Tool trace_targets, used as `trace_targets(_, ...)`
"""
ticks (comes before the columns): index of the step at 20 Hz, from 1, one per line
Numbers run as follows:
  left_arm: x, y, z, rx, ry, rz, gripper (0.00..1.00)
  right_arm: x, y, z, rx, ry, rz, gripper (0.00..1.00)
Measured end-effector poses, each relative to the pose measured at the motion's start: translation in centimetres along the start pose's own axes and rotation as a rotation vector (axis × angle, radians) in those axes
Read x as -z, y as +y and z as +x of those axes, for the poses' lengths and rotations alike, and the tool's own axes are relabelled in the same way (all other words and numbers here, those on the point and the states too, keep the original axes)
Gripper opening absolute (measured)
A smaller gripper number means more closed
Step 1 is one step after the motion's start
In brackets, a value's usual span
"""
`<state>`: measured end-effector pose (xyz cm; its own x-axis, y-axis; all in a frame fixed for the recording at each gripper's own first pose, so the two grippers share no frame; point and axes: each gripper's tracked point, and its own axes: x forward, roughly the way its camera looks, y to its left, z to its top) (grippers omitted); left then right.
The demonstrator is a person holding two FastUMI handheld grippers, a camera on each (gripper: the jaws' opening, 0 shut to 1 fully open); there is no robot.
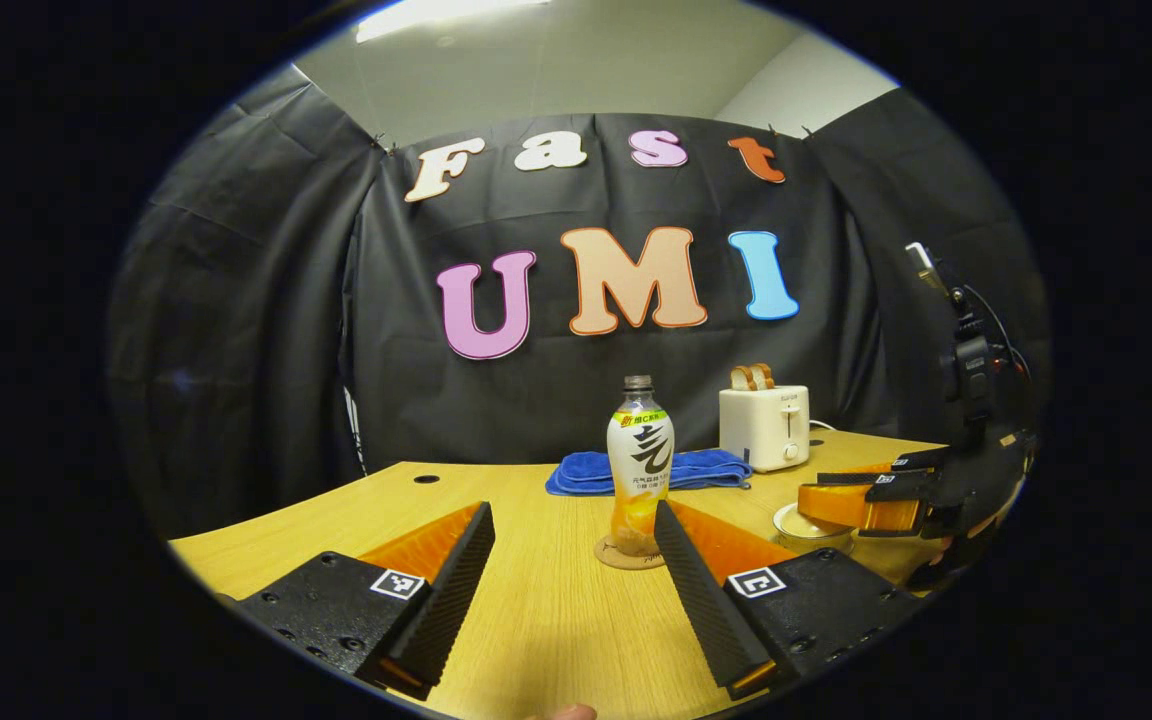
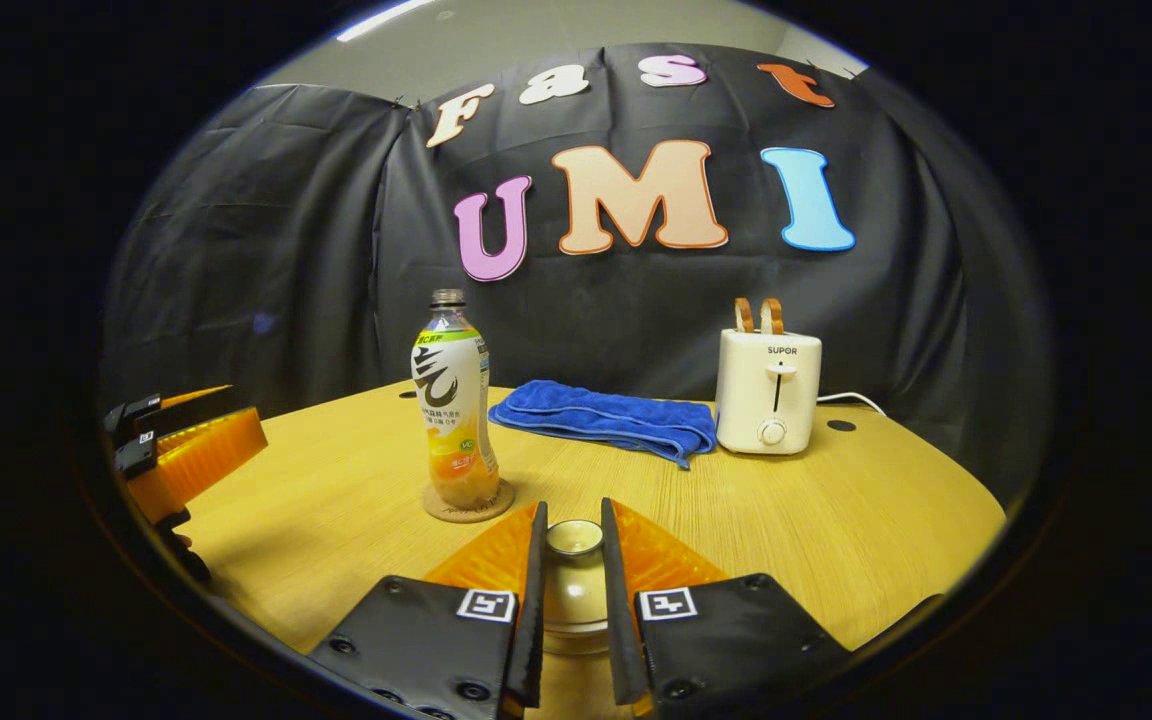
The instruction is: Open the teacup lid with one hand, grasp the water bottle and pour water into the teacup with the other hand; after pouring, place the water bottle on the coaster and then close the teacup lid.
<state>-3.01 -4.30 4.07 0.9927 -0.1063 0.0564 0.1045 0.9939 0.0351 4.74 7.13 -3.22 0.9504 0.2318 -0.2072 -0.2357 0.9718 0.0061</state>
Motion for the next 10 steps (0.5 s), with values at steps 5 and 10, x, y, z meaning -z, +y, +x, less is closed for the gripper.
trace_targets(5,0.3,-0.5,-0.2,0.007,0.007,-0.020,0.94,0.0,-0.2,-0.4,0.006,-0.001,-0.001,0.35)
trace_targets(10,0.7,-0.7,-0.4,0.001,0.017,-0.050,0.94,-0.4,-0.2,-1.7,0.011,-0.023,0.009,0.93)
